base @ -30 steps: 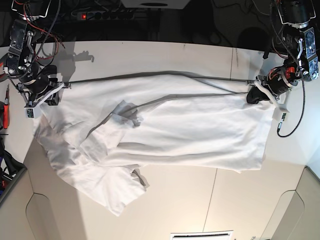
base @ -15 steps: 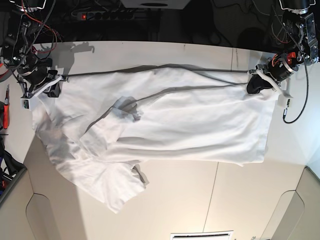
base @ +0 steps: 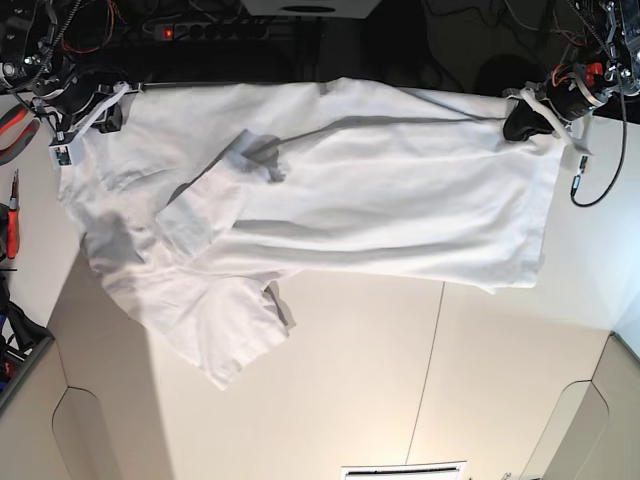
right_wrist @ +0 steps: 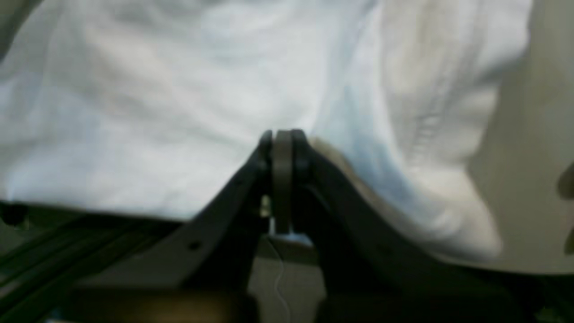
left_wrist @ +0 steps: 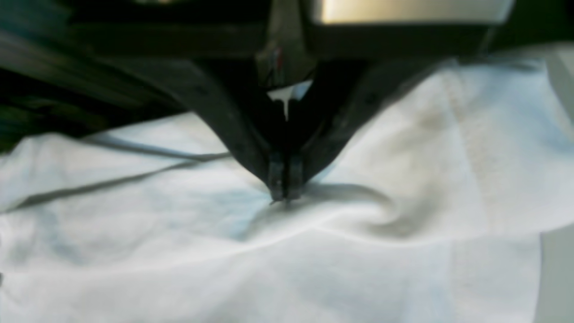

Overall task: Layout the t-shirt on the table in an organized manner, then fold the t-shirt properly
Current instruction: 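Pull the shirt side with both grippers toward the collar edge, then lower the shirt and open the right gripper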

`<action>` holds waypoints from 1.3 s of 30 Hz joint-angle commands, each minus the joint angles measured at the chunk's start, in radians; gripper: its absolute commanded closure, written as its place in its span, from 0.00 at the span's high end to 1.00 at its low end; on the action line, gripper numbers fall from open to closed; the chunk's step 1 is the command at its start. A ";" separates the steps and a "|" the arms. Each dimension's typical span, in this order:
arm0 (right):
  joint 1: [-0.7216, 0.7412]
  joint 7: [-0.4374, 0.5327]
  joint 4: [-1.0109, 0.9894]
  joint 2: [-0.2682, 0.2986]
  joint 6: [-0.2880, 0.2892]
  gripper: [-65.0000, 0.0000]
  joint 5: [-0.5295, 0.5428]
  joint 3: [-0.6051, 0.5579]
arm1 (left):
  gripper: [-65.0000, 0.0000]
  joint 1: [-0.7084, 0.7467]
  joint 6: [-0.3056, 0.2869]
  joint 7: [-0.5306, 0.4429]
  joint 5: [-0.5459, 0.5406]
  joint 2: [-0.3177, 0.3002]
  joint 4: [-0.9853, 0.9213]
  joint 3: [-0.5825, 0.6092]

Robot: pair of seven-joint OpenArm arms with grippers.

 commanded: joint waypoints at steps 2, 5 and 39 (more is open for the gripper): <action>0.005 0.012 0.020 0.012 0.000 0.00 0.008 0.003 | 0.00 0.009 0.006 0.011 0.022 -0.014 0.010 -0.044; 0.005 0.013 0.020 0.011 0.000 0.00 0.008 0.003 | 0.00 0.008 0.005 0.011 0.017 -0.014 0.010 -0.077; 0.022 0.057 0.019 0.011 -0.001 0.00 0.027 0.003 | 0.00 -0.151 0.127 -0.019 0.216 -0.012 -0.124 0.115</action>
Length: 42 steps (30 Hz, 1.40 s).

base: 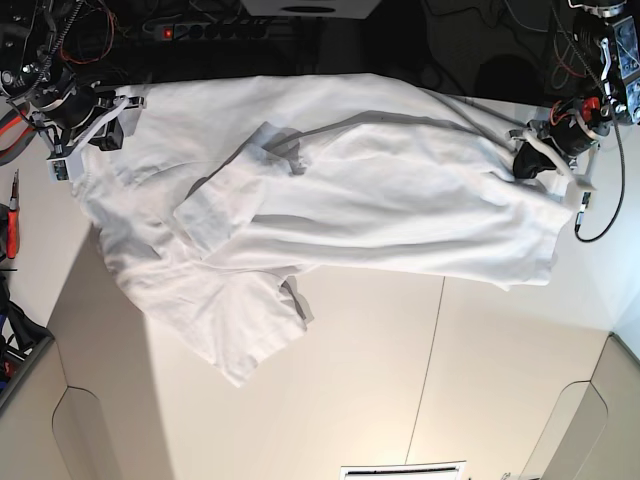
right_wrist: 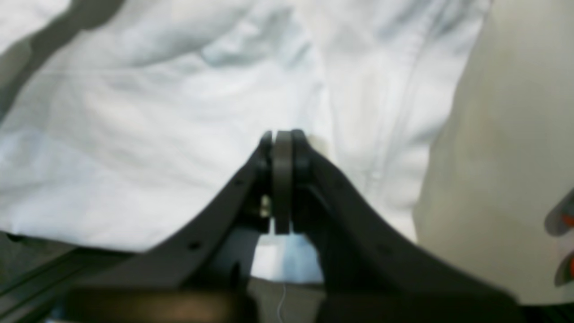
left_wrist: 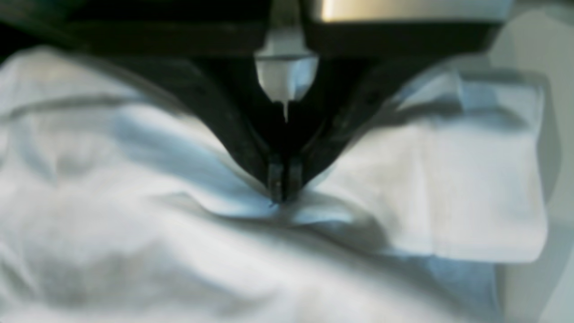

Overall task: Layout the t-shirt on the table in an organized manner, then fold the t-shirt properly
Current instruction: 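Lower the shirt and open the right gripper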

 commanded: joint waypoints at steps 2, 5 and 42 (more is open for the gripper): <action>0.005 0.018 0.016 0.011 -0.001 0.00 0.008 0.004 | 0.00 -0.008 0.049 0.062 0.098 0.000 -0.028 0.031; 0.009 0.025 0.016 0.011 -0.009 0.00 0.008 0.004 | 0.00 -0.024 0.049 0.062 0.109 -0.002 -0.029 0.036; 0.290 0.078 -0.350 0.014 -0.057 0.00 -0.053 0.004 | 0.00 0.031 0.129 0.113 0.121 -0.036 -0.029 -0.064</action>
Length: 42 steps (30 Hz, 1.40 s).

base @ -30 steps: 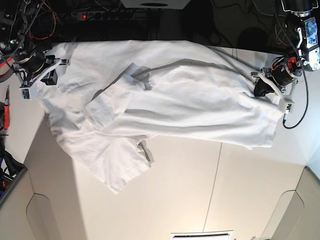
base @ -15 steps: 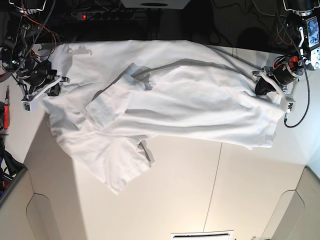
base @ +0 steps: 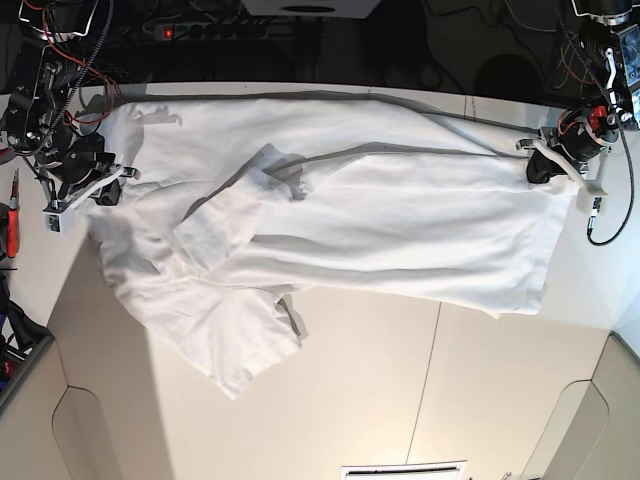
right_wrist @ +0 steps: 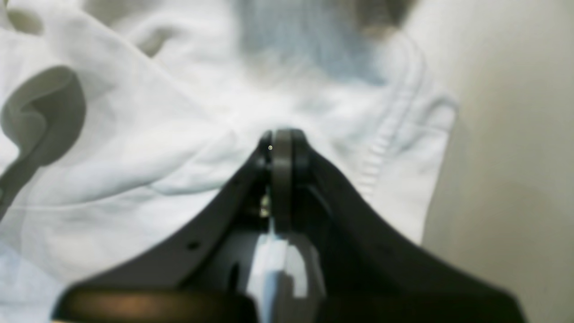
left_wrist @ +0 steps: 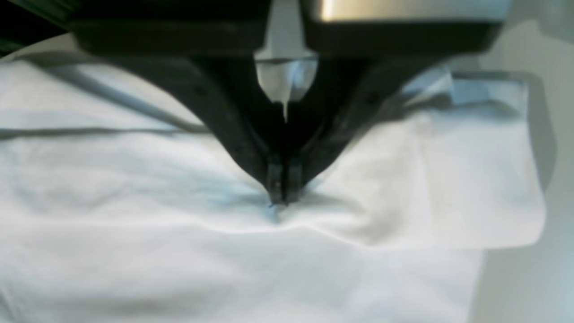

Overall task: Layout the t-shirt on the table in an organized manner, then fold the t-shirt properly
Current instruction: 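Lower the shirt and open the right gripper, then move the left gripper along the shirt side and grasp the hem edge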

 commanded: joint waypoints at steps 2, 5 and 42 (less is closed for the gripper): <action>0.007 -0.025 0.003 0.011 -0.011 0.00 -0.018 0.002 | 0.00 0.031 0.065 0.107 0.077 -0.014 -0.014 -0.025; 0.007 -0.025 0.003 0.011 -0.011 0.00 -0.017 0.002 | 0.00 0.037 0.061 0.108 0.034 -0.014 -0.014 -0.043; 0.302 0.114 0.073 0.011 -0.022 0.58 0.034 0.001 | 0.35 -0.014 -0.151 0.085 -0.473 -0.014 0.015 -0.245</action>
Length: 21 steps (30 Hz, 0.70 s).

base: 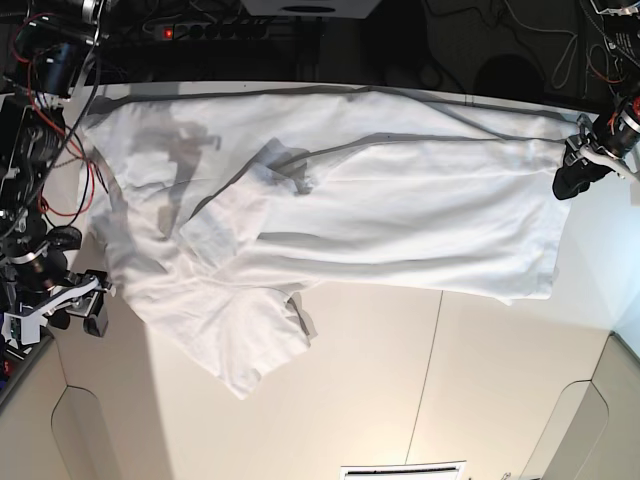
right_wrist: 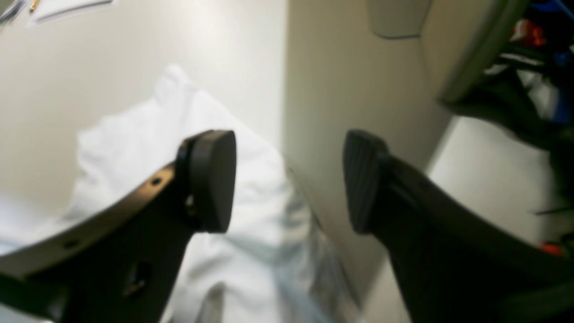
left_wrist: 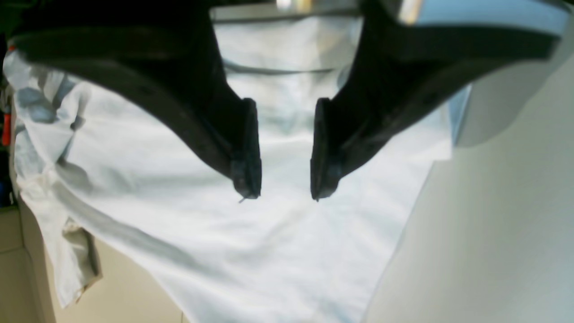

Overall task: Layout the t-shirt on the table in an organized manner, then fold the t-shirt properly
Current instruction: 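Move the left gripper along the shirt side and grasp the hem edge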

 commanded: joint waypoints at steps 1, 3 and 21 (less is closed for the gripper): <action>0.063 0.021 -0.060 0.011 -0.007 0.58 0.006 0.001 | 0.35 -0.005 -0.017 -0.016 -0.022 -0.017 0.017 -0.005; 0.154 0.042 -0.243 0.011 0.001 0.58 0.006 0.001 | 0.35 -0.005 -0.017 -0.016 -0.022 -0.017 0.017 -0.005; 0.386 0.216 -0.824 0.025 0.042 0.00 -0.114 0.000 | 0.35 -0.016 -0.017 -0.164 0.008 0.002 0.017 -0.005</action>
